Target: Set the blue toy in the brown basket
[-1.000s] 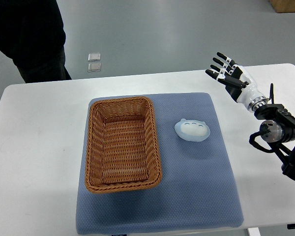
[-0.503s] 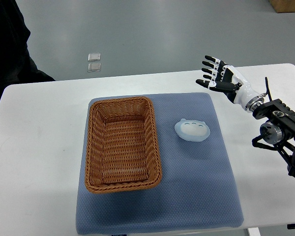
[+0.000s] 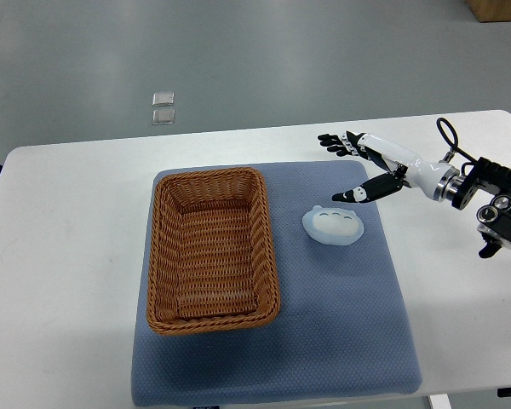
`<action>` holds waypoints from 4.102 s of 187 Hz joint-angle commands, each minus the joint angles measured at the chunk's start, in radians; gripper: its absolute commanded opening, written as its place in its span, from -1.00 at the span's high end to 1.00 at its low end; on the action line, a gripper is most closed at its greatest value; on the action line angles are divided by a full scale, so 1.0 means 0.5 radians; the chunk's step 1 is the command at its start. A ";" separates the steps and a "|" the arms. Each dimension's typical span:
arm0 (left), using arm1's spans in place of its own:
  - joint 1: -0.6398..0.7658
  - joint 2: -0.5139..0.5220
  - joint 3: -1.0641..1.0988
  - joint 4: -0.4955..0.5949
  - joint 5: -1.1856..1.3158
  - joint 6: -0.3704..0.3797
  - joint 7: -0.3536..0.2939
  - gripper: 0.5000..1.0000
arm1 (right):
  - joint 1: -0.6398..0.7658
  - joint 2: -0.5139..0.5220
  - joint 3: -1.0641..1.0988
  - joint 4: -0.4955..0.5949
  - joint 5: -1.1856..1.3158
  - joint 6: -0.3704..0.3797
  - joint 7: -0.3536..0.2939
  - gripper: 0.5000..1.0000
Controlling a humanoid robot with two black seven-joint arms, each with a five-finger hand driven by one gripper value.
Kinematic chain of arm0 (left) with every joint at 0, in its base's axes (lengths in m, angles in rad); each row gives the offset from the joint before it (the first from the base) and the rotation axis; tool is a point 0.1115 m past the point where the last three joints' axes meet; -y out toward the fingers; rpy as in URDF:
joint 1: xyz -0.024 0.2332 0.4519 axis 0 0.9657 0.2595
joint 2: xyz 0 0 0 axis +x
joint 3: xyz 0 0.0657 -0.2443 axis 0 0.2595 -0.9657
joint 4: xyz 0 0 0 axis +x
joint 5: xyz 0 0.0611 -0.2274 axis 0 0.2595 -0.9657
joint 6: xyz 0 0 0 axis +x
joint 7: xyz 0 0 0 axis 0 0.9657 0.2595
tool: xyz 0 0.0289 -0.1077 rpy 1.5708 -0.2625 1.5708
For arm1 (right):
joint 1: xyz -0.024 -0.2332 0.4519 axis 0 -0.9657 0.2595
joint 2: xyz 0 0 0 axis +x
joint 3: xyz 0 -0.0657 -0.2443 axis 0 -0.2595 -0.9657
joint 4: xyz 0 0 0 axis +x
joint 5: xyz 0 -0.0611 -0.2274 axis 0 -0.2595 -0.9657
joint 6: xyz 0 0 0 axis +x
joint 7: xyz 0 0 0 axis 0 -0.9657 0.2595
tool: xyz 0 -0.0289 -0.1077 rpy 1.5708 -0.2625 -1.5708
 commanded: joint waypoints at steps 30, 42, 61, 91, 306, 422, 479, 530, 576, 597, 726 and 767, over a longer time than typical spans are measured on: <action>0.000 0.000 0.000 -0.003 0.001 0.000 0.000 -1.00 | 0.063 -0.257 -0.168 0.289 -0.114 0.071 0.055 -0.64; -0.003 0.000 0.000 -0.003 0.001 0.000 0.000 -1.00 | 0.063 -0.273 -0.220 0.313 -0.200 0.074 0.055 -0.64; -0.006 0.000 0.000 -0.003 0.001 0.000 0.000 -1.00 | 0.063 -0.270 -0.263 0.313 -0.375 0.062 0.049 -0.64; -0.012 0.000 0.000 -0.006 0.001 0.000 0.000 -1.00 | 0.060 -0.248 -0.291 0.310 -0.439 0.047 0.030 -0.63; -0.055 0.000 -0.003 -0.012 0.004 0.000 0.003 -1.00 | 0.115 0.013 -0.502 -0.061 -0.580 -0.340 -0.138 0.72; -0.074 0.000 -0.012 -0.009 -0.005 0.000 0.000 -1.00 | 0.636 0.276 -0.579 -0.021 -0.332 -0.239 -0.043 0.68; -0.086 0.000 -0.015 -0.006 -0.005 0.003 0.000 -1.00 | 0.771 0.592 -0.852 -0.175 -0.335 -0.230 -0.003 0.57; -0.086 0.000 -0.015 0.000 -0.005 0.003 0.000 -1.00 | 0.793 0.703 -0.959 -0.233 -0.335 -0.245 -0.007 0.10; -0.086 0.000 -0.012 0.003 -0.005 0.003 0.000 -1.00 | 0.790 0.697 -0.953 -0.233 -0.332 -0.248 -0.007 -0.46; -0.086 0.000 -0.012 0.003 -0.005 0.003 0.000 -1.00 | 0.787 0.672 -0.938 -0.236 -0.332 -0.251 -0.007 -0.46; -0.092 0.000 -0.009 0.003 -0.005 0.003 0.000 -1.00 | 0.146 0.384 0.056 -0.276 0.487 -0.435 -0.326 -0.45; -0.089 0.000 -0.015 0.003 -0.005 0.003 0.000 -1.00 | -0.045 0.448 0.277 -0.276 1.055 -0.570 -0.412 -0.45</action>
